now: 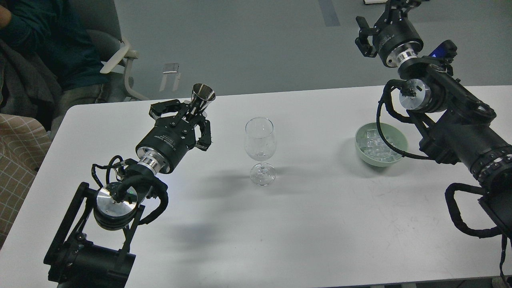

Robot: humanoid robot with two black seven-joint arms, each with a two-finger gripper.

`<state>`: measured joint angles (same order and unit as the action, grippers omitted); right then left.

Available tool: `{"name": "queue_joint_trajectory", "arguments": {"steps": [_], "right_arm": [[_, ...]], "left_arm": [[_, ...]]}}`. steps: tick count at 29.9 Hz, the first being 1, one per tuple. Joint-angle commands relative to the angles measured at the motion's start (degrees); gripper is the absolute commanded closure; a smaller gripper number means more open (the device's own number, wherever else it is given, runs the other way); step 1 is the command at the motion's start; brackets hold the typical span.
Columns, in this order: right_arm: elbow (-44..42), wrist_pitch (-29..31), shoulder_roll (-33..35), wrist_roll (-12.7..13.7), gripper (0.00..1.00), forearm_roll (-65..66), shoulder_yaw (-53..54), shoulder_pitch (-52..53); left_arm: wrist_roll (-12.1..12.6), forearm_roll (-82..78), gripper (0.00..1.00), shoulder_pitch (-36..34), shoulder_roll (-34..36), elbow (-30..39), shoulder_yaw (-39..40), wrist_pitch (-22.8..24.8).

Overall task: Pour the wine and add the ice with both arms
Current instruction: 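Carry the jigger with the left gripper above the wine glass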

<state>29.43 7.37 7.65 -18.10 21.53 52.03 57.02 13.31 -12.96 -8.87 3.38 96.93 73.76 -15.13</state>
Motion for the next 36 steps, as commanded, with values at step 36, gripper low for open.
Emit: {"name": "queue_joint_trajectory", "arguments": {"steps": [36], "right_arm": [[0.02,-0.08,0.0,0.0,0.0,0.0,-0.35,-0.51]], "left_arm": [[1.28,-17.71,1.0,-2.38,-0.31,0.19,-8.54,-2.89]]}}
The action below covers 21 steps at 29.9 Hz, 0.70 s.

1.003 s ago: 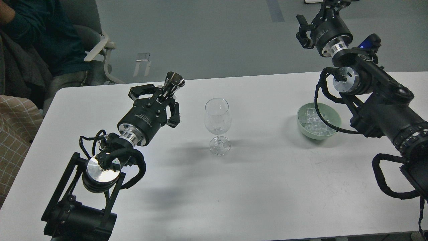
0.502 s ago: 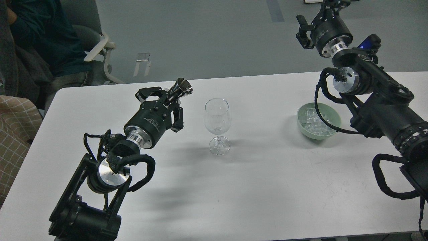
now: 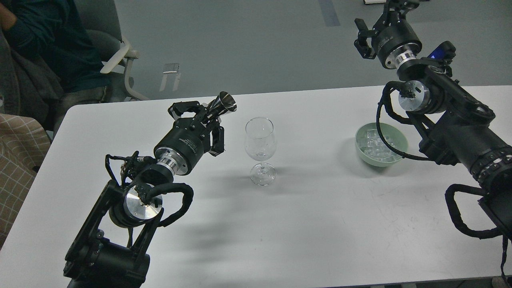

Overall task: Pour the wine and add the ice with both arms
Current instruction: 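Carry the jigger with the left gripper above the wine glass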

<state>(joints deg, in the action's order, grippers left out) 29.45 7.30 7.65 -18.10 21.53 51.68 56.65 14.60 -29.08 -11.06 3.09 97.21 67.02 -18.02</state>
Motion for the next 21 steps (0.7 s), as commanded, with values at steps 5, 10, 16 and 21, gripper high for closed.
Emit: {"name": "queue_joint_trajectory", "arguments": {"steps": [5,10,16,21], "right_arm": [[0.0,0.0,0.0,0.0,0.0,0.0,0.0,-0.22],[0.0,0.0,0.0,0.0,0.0,0.0,0.0,-0.22],[0.0,0.0,0.0,0.0,0.0,-0.08,0.0,-0.22],[0.0,0.0,0.0,0.0,0.0,0.0,0.0,-0.22]], "left_arm": [[-0.01,-7.3,1.0,-0.01,-0.54,-0.09,-4.0,0.09],[0.08,-7.83,1.0,-0.19,-1.25,-0.09,-4.09,0.0],[-0.01,-10.63,1.0,-0.19,-1.25,-0.18,-4.09,0.0],[-0.01,-13.98,1.0,-0.01,-1.25,-0.18,-4.17,-0.09]]}}
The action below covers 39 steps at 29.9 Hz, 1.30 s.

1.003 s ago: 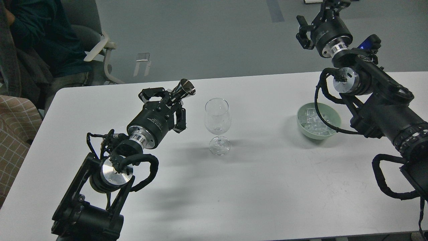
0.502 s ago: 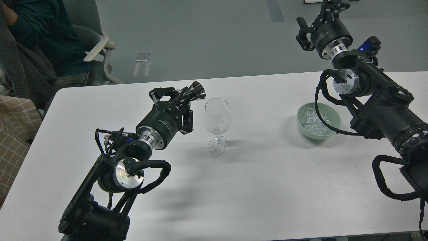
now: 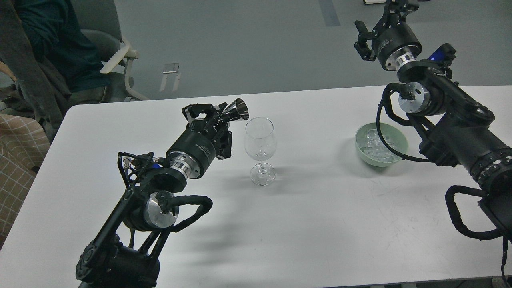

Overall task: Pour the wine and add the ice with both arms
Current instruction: 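Carry the jigger with the left gripper above the wine glass, then tilt the jigger over the wine glass with the left gripper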

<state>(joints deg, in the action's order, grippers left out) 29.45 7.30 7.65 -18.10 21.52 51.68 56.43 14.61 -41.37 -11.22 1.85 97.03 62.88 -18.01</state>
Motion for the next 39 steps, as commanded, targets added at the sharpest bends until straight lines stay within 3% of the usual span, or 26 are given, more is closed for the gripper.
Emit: {"name": "queue_joint_trajectory", "arguments": {"steps": [1,18,39], "right_arm": [[0.0,0.0,0.0,0.0,0.0,0.02,0.0,0.0],[0.0,0.0,0.0,0.0,0.0,0.02,0.0,0.0],[0.0,0.09,-0.44,0.0,0.0,0.02,0.0,0.0]], "left_arm": [[-0.02,-2.57,1.0,0.15,0.0,0.0,-0.04,-0.09],[0.24,-10.4,1.0,-1.17,0.0,0.09,-4.6,-0.09],[0.07,-22.88,1.0,-0.82,0.17,0.09,-4.87,0.0]]}}
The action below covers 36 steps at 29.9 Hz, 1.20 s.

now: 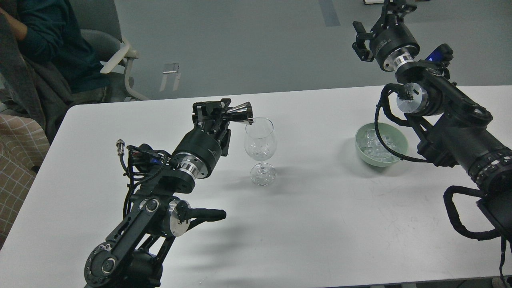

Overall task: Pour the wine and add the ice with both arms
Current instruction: 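Tilt the jigger over the wine glass with the left gripper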

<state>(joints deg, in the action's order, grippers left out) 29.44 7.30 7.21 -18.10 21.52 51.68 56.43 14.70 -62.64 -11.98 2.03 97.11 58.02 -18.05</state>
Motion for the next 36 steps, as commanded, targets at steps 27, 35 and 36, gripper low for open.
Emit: {"name": "queue_joint_trajectory", "arguments": {"steps": [27,35,36], "right_arm": [[0.0,0.0,-0.01,0.0,0.0,0.01,0.0,-0.26],[0.0,0.0,-0.01,0.0,0.0,0.01,0.0,-0.26],[0.0,0.0,-0.01,0.0,0.0,0.01,0.0,-0.26]], "left_arm": [[-0.55,-26.57,1.0,-1.47,0.69,1.94,-4.23,0.12],[4.46,-14.91,1.0,-1.03,-2.03,3.87,-1.07,-1.19],[4.99,-10.53,1.0,-1.38,-2.03,3.87,0.5,-2.24]]}}
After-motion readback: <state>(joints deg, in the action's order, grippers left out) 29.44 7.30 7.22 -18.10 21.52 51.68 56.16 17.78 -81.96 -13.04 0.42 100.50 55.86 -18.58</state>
